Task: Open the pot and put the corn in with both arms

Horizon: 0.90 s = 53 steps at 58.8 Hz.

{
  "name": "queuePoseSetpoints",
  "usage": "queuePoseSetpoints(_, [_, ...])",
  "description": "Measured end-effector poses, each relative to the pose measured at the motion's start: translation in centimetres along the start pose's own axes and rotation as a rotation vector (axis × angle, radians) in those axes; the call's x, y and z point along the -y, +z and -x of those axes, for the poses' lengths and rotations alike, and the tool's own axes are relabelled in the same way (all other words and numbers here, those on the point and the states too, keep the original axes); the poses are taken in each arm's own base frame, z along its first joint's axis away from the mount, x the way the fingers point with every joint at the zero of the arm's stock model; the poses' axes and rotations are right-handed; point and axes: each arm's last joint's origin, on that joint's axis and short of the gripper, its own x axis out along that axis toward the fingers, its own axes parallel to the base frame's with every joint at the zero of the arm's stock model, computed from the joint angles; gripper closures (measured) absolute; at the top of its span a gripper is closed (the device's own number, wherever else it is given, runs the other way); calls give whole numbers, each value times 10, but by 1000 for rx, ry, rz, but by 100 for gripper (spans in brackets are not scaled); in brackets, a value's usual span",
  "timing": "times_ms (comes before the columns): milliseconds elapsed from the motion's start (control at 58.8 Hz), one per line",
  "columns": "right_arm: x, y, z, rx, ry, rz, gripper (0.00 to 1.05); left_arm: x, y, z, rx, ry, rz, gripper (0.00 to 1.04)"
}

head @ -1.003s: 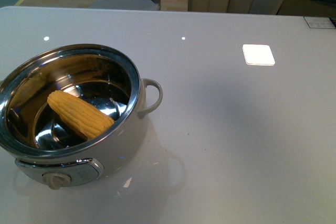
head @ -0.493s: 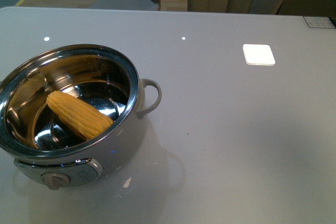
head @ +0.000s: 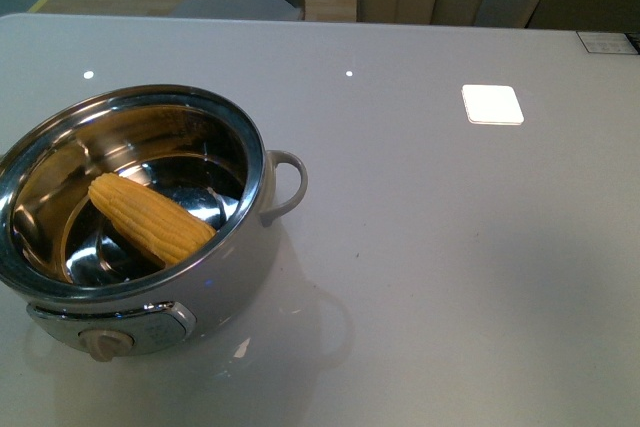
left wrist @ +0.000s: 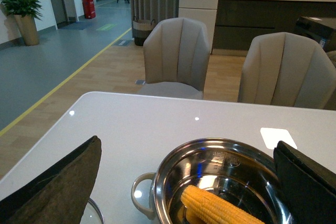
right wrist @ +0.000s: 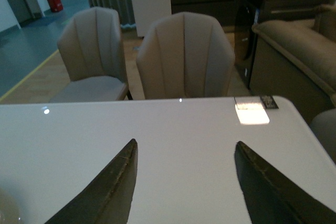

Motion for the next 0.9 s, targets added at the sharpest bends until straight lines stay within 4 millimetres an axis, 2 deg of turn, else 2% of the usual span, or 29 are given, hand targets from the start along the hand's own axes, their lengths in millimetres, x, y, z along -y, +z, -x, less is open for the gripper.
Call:
queuePoseSetpoints(187, [0, -13, 14, -9, 0, 17, 99, 0, 0, 0, 0, 0, 0, 7])
queuePoseSetpoints(221, [0, -14, 15, -8, 0, 23, 103, 0, 0, 0, 0, 0, 0, 7])
queuePoseSetpoints(646, [1, -29, 36, 7, 0, 24, 103, 0, 0, 0, 0, 0, 0, 7])
queuePoseSetpoints(901, [1, -28, 43, 18, 1, 24, 103, 0, 0, 0, 0, 0, 0, 7])
